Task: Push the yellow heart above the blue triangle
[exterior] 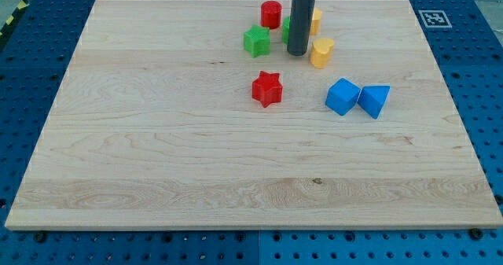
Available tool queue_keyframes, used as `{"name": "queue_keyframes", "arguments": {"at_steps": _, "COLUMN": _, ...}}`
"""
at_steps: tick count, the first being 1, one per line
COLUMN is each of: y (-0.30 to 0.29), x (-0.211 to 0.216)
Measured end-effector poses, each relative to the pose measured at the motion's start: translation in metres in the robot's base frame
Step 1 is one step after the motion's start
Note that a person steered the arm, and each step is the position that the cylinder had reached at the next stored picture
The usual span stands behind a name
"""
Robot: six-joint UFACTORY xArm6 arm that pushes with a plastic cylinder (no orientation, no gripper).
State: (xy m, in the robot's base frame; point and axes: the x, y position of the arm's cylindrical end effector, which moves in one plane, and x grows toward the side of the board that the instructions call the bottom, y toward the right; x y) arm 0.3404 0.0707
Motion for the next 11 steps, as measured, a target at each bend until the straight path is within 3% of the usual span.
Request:
{"name": "queue_keyframes", "arguments": {"at_steps": 2, "y": -0.021, "x": 0.006}}
{"name": "queue_keyframes", "arguments": {"at_steps": 4, "y": -0.117, "x": 0.014}}
{"name": "queue_keyframes", "arguments": {"at_steps": 5, "y": -0.092, "x": 0.010}}
{"name": "queue_keyframes", "arguments": {"at_steps": 7, "y": 0.034, "x": 0.009}}
{"name": "queue_keyframes", "arguments": {"at_steps": 9, "y": 0.071, "x": 0.011}}
{"name": "queue_keyframes", "arguments": {"at_steps": 11, "y": 0.102, "x": -0.067}}
